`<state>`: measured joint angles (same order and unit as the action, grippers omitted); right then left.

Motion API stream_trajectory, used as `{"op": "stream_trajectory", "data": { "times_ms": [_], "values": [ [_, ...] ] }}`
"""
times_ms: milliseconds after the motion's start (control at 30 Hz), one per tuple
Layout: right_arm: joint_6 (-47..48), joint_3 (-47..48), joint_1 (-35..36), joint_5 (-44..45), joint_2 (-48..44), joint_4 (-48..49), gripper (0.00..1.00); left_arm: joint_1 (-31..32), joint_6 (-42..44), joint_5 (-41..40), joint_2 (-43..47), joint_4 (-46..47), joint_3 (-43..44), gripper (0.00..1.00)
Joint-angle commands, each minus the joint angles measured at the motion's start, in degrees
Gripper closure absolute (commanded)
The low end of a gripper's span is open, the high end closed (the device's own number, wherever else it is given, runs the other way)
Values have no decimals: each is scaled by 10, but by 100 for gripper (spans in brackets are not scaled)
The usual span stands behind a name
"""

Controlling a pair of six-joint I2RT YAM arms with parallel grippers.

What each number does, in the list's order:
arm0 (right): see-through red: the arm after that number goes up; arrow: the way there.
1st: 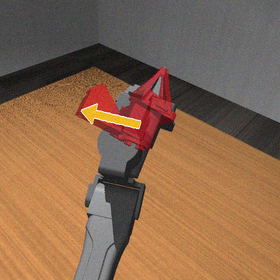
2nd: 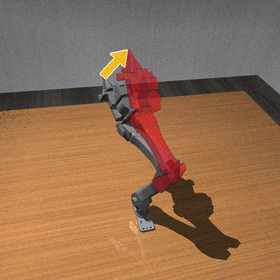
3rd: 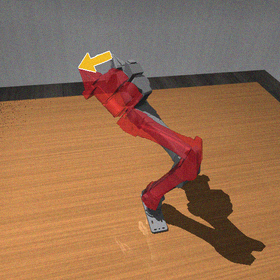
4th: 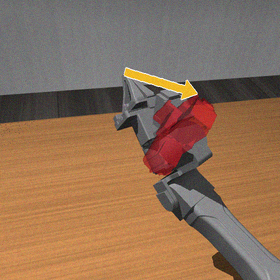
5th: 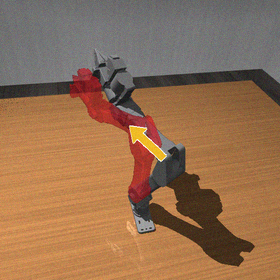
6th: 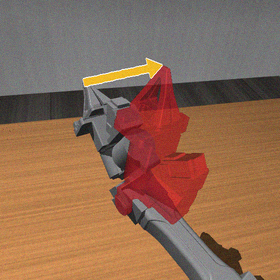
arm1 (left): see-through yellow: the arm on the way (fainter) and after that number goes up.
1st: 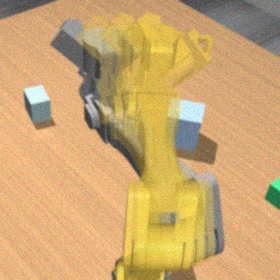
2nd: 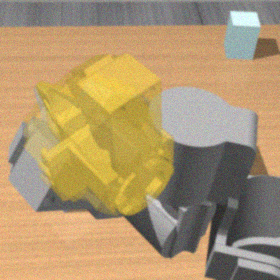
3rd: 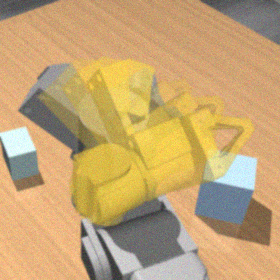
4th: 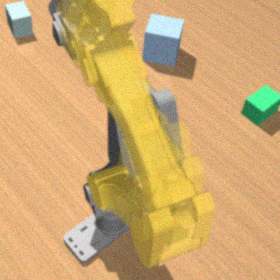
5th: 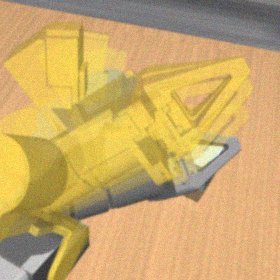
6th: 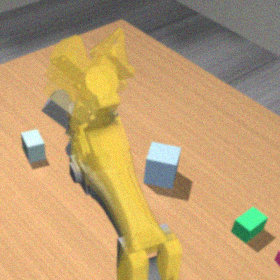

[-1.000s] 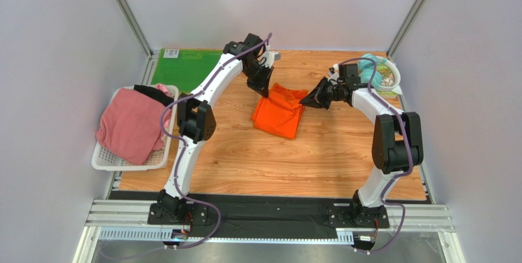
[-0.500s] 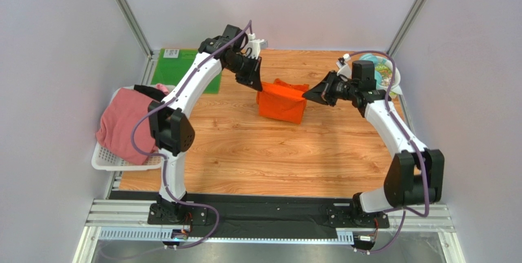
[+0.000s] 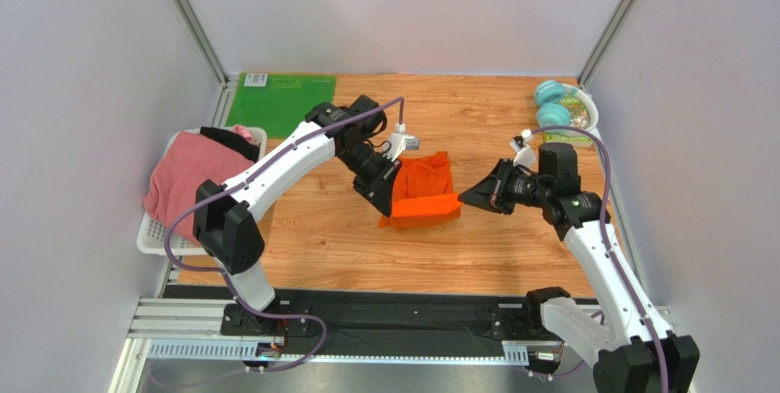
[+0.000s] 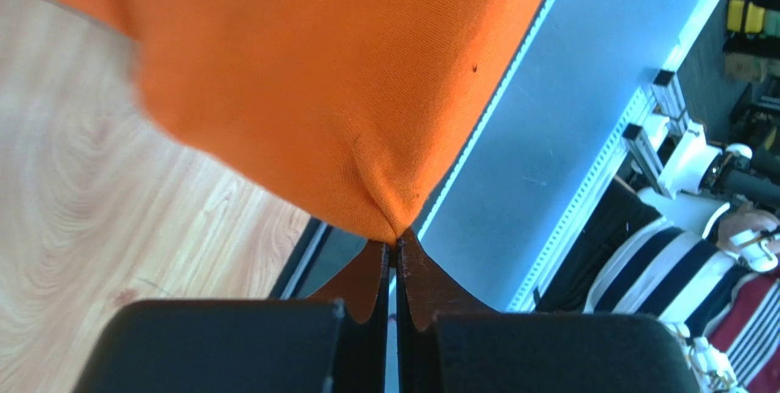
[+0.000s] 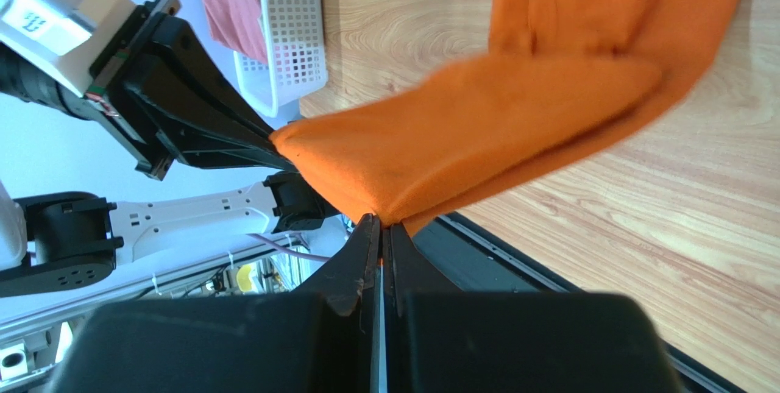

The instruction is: Fold and stack the t-shirts

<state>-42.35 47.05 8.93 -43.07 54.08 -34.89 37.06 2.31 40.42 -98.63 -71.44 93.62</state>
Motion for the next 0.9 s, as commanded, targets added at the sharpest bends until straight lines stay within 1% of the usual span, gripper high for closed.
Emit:
{"op": "stream_trajectory", "data": {
  "times_ms": [0, 100, 167, 233, 267, 300, 333, 367, 400, 467, 600, 700, 867],
  "values": [
    [0, 9, 0, 5, -21, -18, 100, 2, 17, 18, 20, -1, 20, 100],
    [3, 15, -1, 8, -4, -5, 100, 1, 23, 7, -13, -4, 67, 100],
    [7, 16, 1, 19, 23, 5, 100, -1, 26, -17, -34, 8, 110, 100],
    [10, 18, 0, 28, 50, 32, 100, -8, 28, -20, -81, 14, 143, 100],
    [10, 20, 0, 30, 78, 41, 100, -17, 28, -18, -103, 10, 187, 100],
    [10, 22, 0, 30, 97, 64, 100, -22, 27, -13, -154, 2, 212, 100],
    [10, 24, -1, 32, 114, 75, 100, -24, 29, -8, -181, -18, 239, 100],
    [10, 27, -1, 31, 130, 85, 100, -30, 31, -7, -208, -28, 284, 100],
    [11, 36, -1, 31, 166, 102, 100, -31, 32, -7, -252, -34, 298, 100],
    [18, 46, -4, 34, 200, 114, 100, -33, 36, -16, -289, -37, 324, 100],
    [24, 67, -18, 39, 274, 143, 100, -34, 32, -18, -370, -15, 330, 100],
    [24, 70, -26, 38, 292, 156, 100, -34, 32, -24, -414, -15, 356, 100],
    [45, 68, -43, 69, 299, 147, 100, -35, 22, -21, -445, -11, 403, 100]
  ]
}}
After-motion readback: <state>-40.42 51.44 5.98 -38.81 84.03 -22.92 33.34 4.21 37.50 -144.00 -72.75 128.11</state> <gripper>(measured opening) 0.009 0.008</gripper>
